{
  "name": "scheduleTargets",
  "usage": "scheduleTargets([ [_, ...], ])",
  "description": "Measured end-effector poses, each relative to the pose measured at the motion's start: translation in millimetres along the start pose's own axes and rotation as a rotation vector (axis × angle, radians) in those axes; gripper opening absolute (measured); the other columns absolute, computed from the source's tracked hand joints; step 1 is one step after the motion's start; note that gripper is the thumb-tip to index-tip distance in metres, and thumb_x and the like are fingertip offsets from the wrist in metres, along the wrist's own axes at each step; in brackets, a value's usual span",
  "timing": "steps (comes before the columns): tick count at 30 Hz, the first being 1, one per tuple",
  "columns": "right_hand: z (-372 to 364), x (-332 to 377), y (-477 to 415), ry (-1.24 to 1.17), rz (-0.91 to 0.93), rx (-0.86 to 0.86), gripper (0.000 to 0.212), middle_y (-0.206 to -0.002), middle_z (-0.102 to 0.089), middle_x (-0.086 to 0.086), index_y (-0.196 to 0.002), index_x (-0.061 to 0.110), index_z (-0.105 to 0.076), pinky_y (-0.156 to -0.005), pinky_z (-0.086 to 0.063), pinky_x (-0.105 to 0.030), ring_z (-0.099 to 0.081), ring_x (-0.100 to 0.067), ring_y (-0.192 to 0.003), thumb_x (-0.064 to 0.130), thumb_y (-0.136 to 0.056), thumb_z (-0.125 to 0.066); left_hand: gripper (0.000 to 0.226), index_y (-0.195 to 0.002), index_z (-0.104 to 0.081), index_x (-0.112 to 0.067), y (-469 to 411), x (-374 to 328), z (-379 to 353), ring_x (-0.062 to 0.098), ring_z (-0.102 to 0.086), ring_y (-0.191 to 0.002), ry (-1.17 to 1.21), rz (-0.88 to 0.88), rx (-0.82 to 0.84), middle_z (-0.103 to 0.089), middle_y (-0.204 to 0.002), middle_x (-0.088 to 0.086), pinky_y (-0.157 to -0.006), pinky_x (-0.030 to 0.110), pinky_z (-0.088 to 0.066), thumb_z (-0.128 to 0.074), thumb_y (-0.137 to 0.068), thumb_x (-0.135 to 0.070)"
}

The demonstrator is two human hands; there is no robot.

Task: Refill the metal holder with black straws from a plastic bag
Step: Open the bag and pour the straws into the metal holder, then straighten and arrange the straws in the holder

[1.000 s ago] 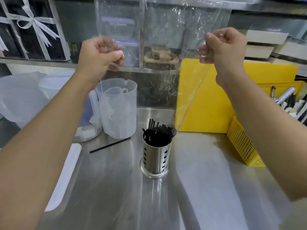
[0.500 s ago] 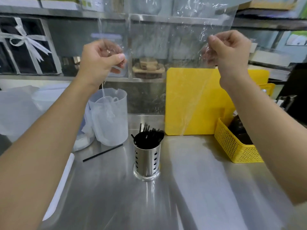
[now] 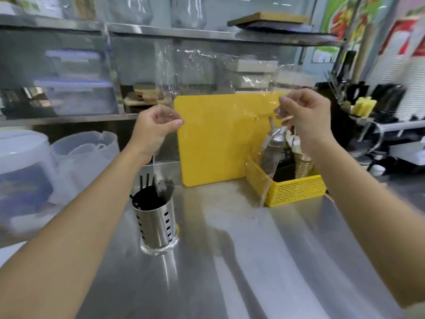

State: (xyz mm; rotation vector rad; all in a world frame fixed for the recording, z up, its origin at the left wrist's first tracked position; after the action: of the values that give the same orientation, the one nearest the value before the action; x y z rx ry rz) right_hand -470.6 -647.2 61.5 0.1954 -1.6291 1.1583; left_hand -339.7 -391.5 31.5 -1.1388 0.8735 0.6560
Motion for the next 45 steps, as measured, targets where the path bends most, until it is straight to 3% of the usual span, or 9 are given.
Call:
scheduleTargets([
  [5, 43, -4, 2, 0.019, 0.02, -0.078, 0.015, -0.068, -0.062, 0.003, -0.071, 0.021, -0.061, -0.058, -0.046, -0.02, -0.057, -0.005, -0.06, 0.012, -0.082, -0.066, 0.02, -0.07, -0.065, -0.034, -12, -17, -26, 0.021, -0.048, -0.078, -0.071, -0.111, -0.02, -0.058, -0.082, -0.001, -0.077, 0.034, -0.045, -0.073, -0.074, -0.017],
  [11, 78, 1, 7, -0.03, 0.085, -0.119, 0.018, -0.062, -0.062, 0.014, -0.068, 0.028, -0.07, -0.051, -0.039, -0.009, -0.052, 0.002, -0.058, 0.011, -0.076, -0.072, 0.01, -0.073, -0.064, -0.034, -16, -26, -54, 0.003, -0.046, -0.074, -0.226, -0.258, -0.103, -0.045, -0.079, -0.011, -0.07, 0.022, -0.037, -0.07, -0.077, -0.028],
  [15, 85, -23, 29, 0.016, 0.011, 0.117, 0.026, -0.068, -0.064, 0.01, -0.067, 0.029, -0.073, -0.049, -0.04, -0.011, -0.051, 0.0, -0.056, 0.005, -0.076, -0.07, 0.016, -0.092, -0.069, -0.017, -2, 16, -66, 0.013, -0.049, -0.094, -0.399, -0.039, 0.031, -0.052, -0.098, -0.002, -0.078, 0.028, -0.039, -0.065, -0.083, -0.029],
  [20, 81, -94, 77, 0.144, -0.256, 0.419, 0.032, -0.063, -0.065, 0.007, -0.064, 0.026, -0.074, -0.05, -0.035, -0.023, -0.044, -0.013, -0.056, -0.003, -0.076, -0.066, 0.012, -0.092, -0.064, -0.002, 50, 89, -69, 0.01, -0.058, -0.074, -0.146, 0.278, 0.232, -0.062, -0.084, 0.001, -0.063, 0.01, -0.044, -0.059, -0.083, 0.004],
  [24, 75, -149, 124, 0.367, -0.4, 0.615, 0.041, -0.071, -0.064, 0.007, -0.061, 0.031, -0.071, -0.058, -0.039, -0.022, -0.048, -0.006, -0.059, -0.008, -0.074, -0.068, 0.03, -0.104, -0.066, -0.001, 104, 147, -66, 0.022, -0.054, -0.077, -0.469, 0.265, 0.482, -0.057, -0.089, 0.011, -0.062, 0.018, -0.039, -0.046, -0.086, 0.011],
  [28, 68, -188, 173, 0.644, -0.43, 0.881, 0.021, -0.081, -0.058, 0.001, -0.082, 0.008, -0.074, -0.06, -0.038, -0.006, -0.053, 0.011, -0.061, -0.01, -0.072, -0.068, 0.067, -0.117, -0.062, -0.023, 149, 197, -60, 0.022, -0.051, -0.114, -0.811, 0.194, 0.787, -0.051, -0.126, 0.001, -0.093, 0.027, -0.038, -0.034, -0.074, 0.021],
  [33, 62, -214, 218, 0.944, -0.38, 1.091, 0.033, -0.099, -0.06, 0.003, -0.095, 0.022, -0.072, -0.077, -0.043, -0.026, -0.057, -0.012, -0.091, 0.003, -0.079, -0.051, 0.055, -0.119, -0.06, -0.025, 181, 216, -54, 0.023, -0.049, -0.117, -0.916, 0.135, 0.858, -0.055, -0.123, -0.002, -0.098, 0.031, -0.037, -0.039, -0.08, 0.008],
  [38, 59, -216, 218, 1.018, -0.423, 1.151, 0.041, -0.112, -0.063, 0.005, -0.102, 0.029, -0.069, -0.088, -0.046, -0.032, -0.056, -0.017, -0.108, 0.005, -0.076, -0.049, 0.035, -0.122, -0.057, -0.024, 195, 215, -53, 0.019, -0.047, -0.12, -0.895, 0.184, 0.827, -0.053, -0.128, -0.005, -0.101, 0.03, -0.035, -0.049, -0.09, -0.014],
  [45, 24, -196, 183, 0.979, -0.472, 1.066, 0.029, -0.096, -0.063, 0.003, -0.117, 0.018, -0.059, -0.078, -0.041, -0.024, -0.054, -0.015, -0.087, 0.02, -0.088, -0.057, 0.036, -0.125, -0.052, -0.025, 181, 197, -35, 0.02, -0.056, -0.105, -0.819, 0.425, 0.956, -0.057, -0.121, 0.002, -0.09, 0.029, -0.042, -0.053, -0.089, -0.029],
])
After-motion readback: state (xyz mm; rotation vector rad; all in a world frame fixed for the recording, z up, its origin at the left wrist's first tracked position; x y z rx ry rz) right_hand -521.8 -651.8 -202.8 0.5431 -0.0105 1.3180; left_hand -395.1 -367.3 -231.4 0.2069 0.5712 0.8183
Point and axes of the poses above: each hand's wrist, its own y-axis away from the middle knuckle, its own z-axis out of the back of the hand, x = y × z, the point moved 2 cm from there along -y, towards the middle knuckle
